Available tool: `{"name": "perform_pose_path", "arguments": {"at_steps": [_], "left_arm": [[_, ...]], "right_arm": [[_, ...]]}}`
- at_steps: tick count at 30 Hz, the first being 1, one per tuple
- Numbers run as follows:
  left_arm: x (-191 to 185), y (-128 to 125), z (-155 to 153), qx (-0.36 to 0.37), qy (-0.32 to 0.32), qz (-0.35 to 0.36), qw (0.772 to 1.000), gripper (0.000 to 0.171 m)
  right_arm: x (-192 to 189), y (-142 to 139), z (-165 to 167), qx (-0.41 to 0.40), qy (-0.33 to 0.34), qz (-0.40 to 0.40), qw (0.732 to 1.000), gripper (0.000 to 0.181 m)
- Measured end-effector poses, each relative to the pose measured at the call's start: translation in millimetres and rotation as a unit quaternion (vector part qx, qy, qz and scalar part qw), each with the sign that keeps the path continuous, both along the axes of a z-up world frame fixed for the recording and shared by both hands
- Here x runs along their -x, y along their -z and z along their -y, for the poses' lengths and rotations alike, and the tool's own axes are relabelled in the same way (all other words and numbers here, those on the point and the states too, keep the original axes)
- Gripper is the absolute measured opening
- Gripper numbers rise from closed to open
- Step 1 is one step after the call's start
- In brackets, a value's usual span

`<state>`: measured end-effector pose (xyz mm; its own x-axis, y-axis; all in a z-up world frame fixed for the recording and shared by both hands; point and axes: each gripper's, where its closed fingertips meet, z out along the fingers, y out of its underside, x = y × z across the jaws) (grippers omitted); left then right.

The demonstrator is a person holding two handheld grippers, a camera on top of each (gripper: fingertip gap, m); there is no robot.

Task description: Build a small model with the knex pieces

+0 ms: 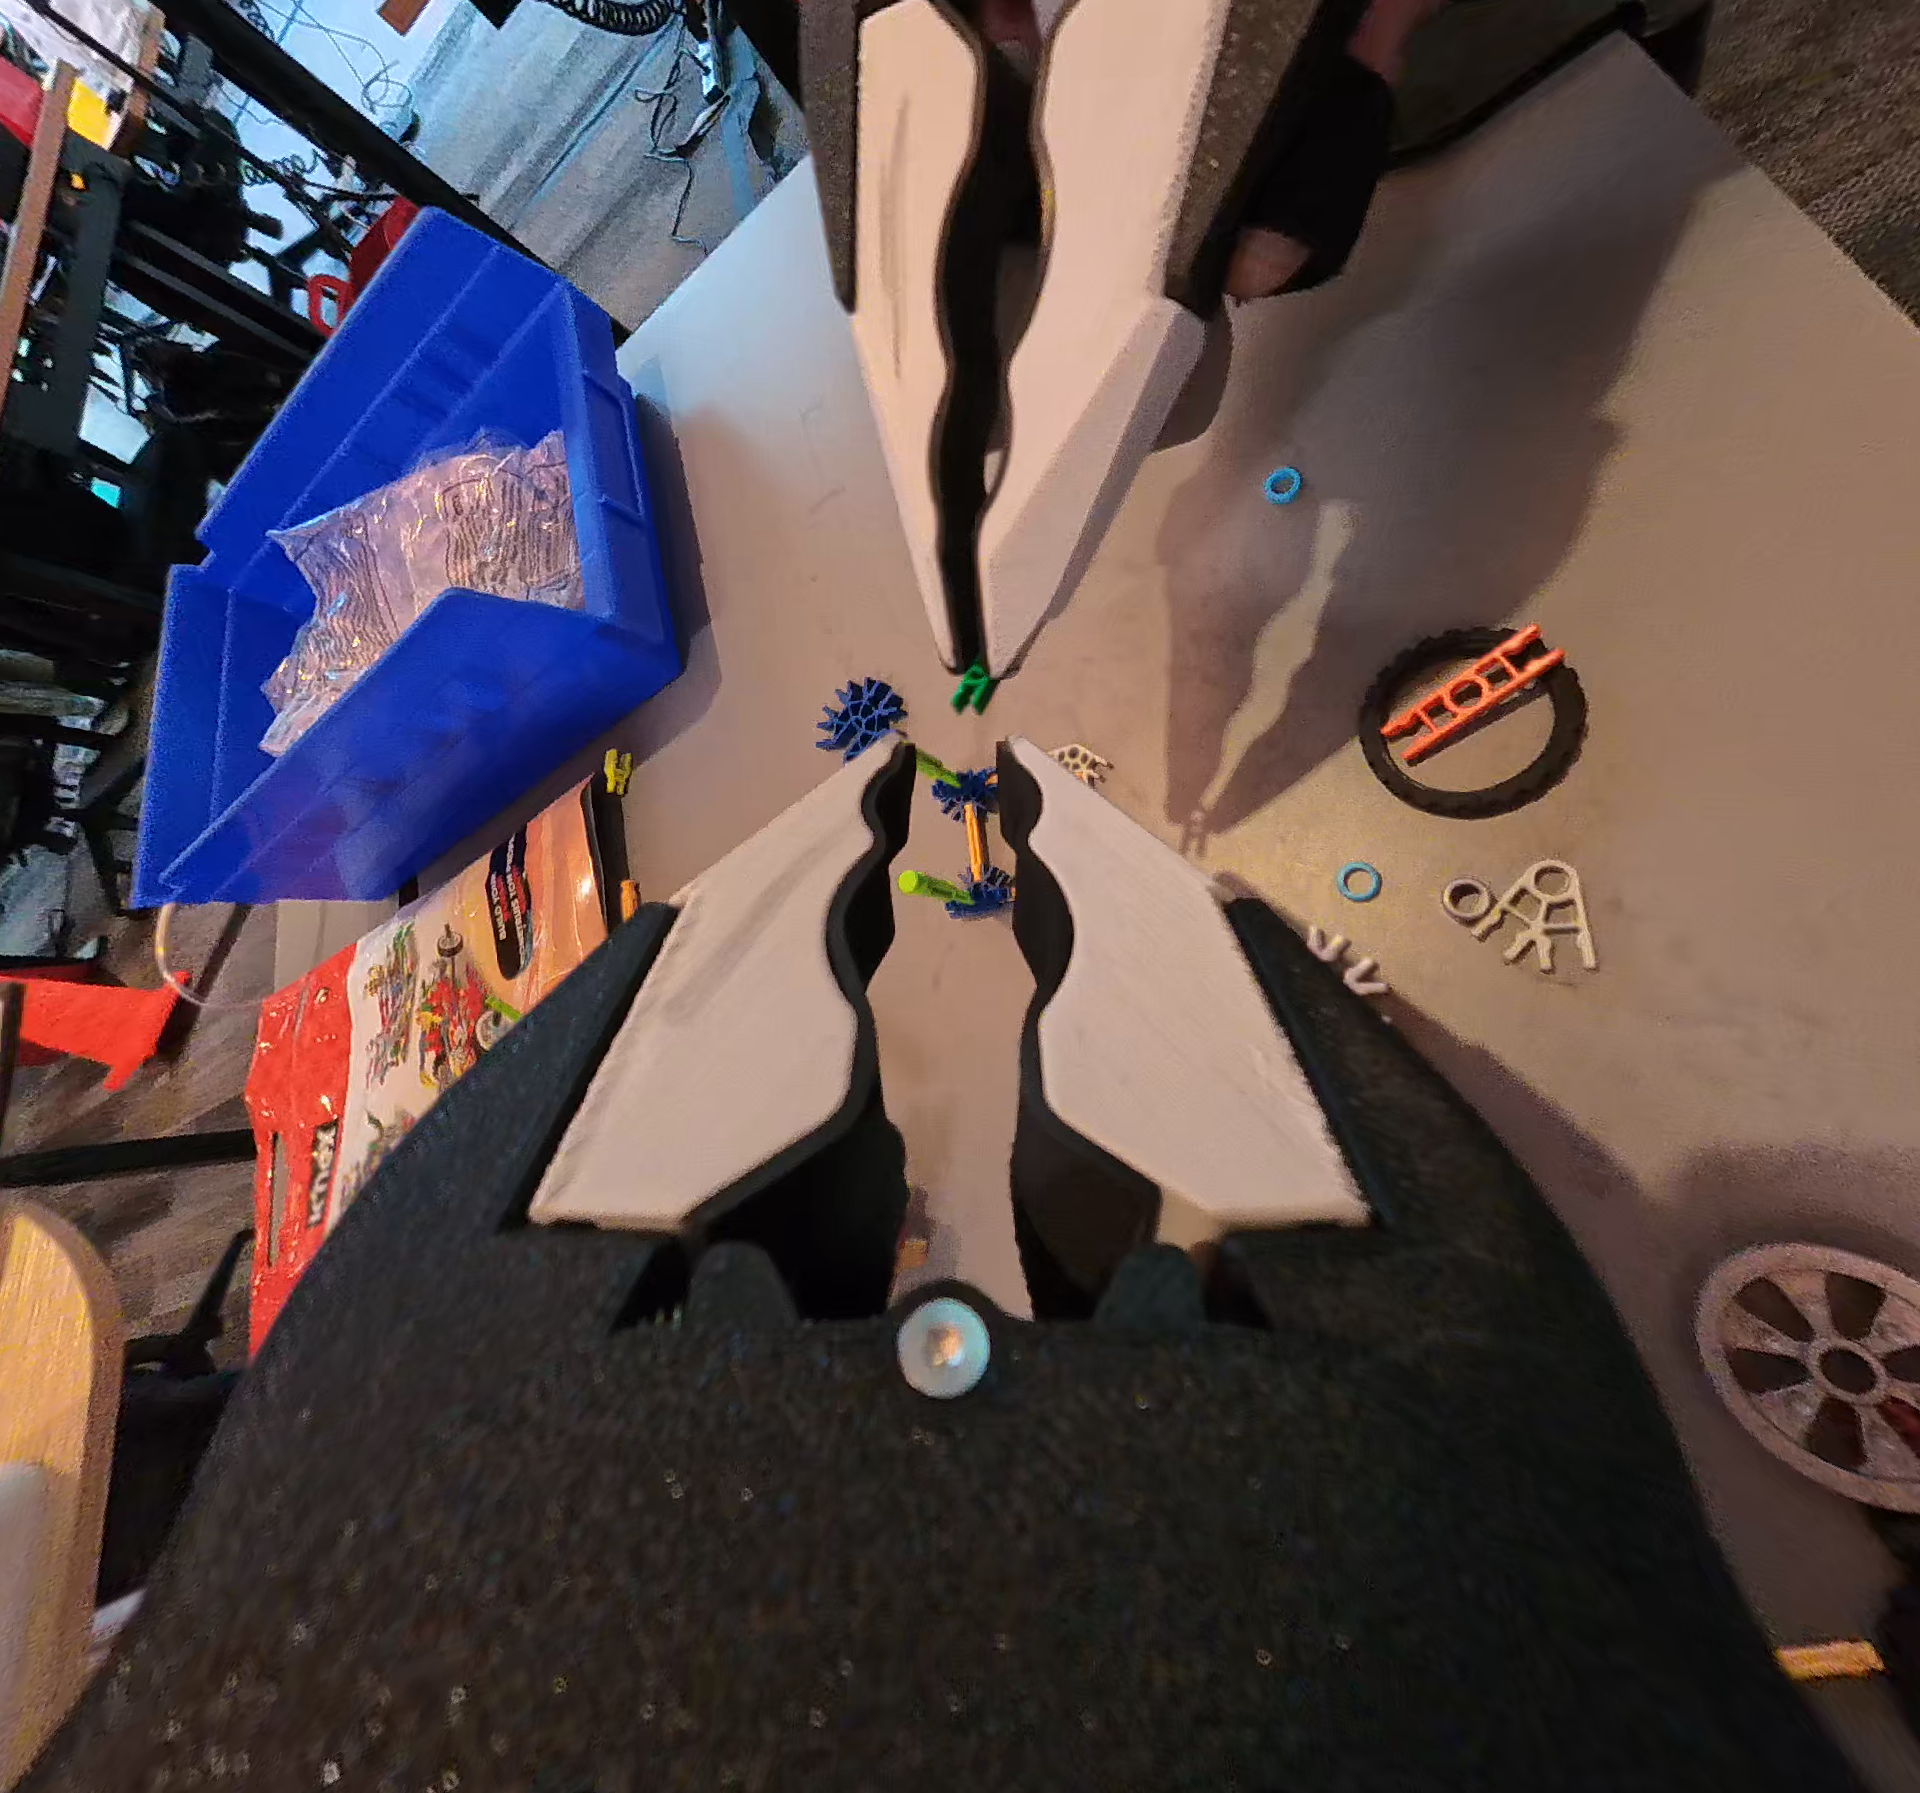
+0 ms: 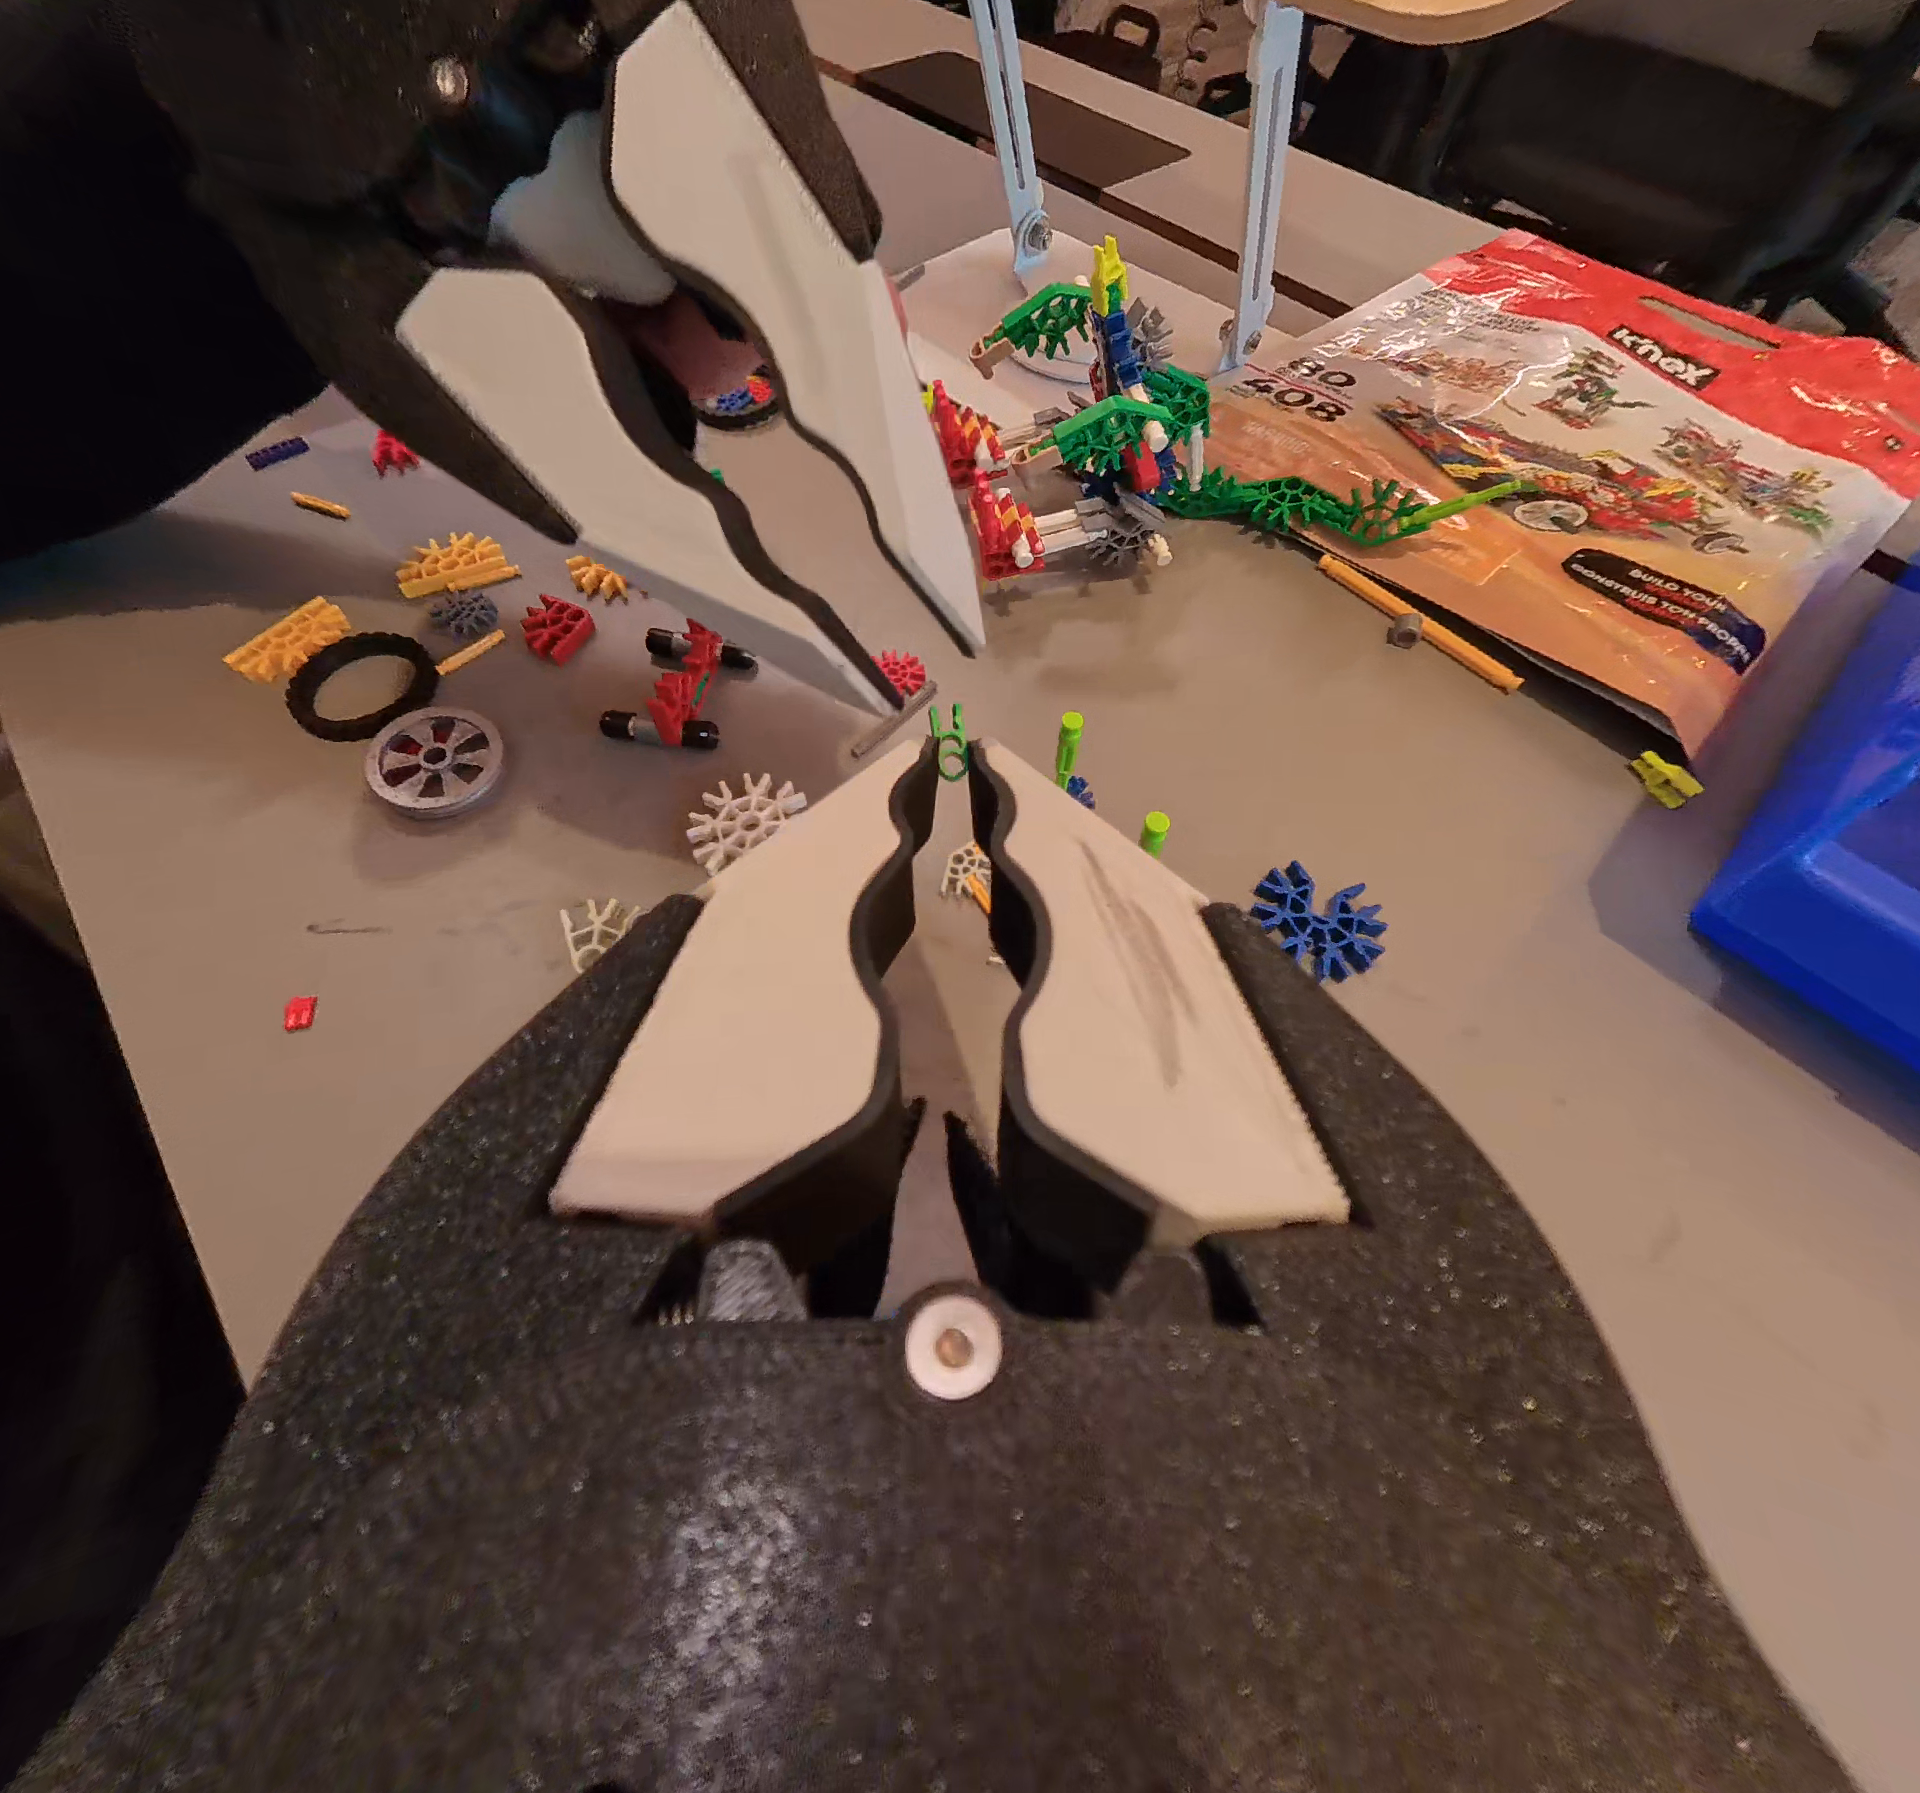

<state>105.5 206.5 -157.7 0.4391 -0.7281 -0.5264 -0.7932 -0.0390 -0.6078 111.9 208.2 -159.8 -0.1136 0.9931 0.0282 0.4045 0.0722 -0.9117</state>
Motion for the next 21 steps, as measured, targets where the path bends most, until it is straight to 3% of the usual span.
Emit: {"name": "perform_pose_path", "arguments": {"at_steps": [21], "left_arm": [[-12.1, -0.1, -10.0, -0.078, 0.015, -0.039, 0.996, 0.011]], "right_arm": [[-2.1, -6.5, -1.4, 0.086, -0.012, -0.019, 0.996, 0.005]]}}
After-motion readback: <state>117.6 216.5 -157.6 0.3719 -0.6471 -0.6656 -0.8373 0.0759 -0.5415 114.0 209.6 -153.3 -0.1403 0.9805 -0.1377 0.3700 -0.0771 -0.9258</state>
